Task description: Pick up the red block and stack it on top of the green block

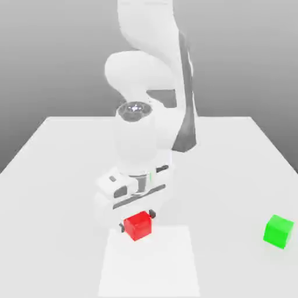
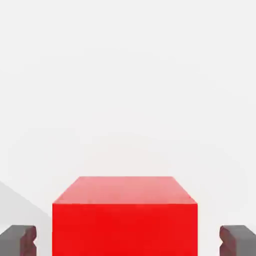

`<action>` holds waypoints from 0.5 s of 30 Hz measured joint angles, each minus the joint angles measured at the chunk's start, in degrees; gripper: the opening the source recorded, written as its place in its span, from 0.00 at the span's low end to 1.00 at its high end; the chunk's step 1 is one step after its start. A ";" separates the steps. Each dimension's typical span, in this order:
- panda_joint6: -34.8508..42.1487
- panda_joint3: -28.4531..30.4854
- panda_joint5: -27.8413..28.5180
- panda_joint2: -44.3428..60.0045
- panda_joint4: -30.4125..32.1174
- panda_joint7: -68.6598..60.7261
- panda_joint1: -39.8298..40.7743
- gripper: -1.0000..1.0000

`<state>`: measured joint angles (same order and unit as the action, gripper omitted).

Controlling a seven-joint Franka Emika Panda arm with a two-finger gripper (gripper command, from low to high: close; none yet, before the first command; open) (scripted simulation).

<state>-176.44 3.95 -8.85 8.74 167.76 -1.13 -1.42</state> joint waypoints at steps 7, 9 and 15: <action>3.78 1.83 4.88 -4.49 0.73 3.48 -0.46 0.00; 7.21 1.95 7.98 -8.52 1.31 5.62 0.39 0.00; 15.96 -2.30 10.99 -14.79 -1.18 12.06 -1.75 0.00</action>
<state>-160.48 1.65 2.14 -6.04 166.58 10.93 -3.17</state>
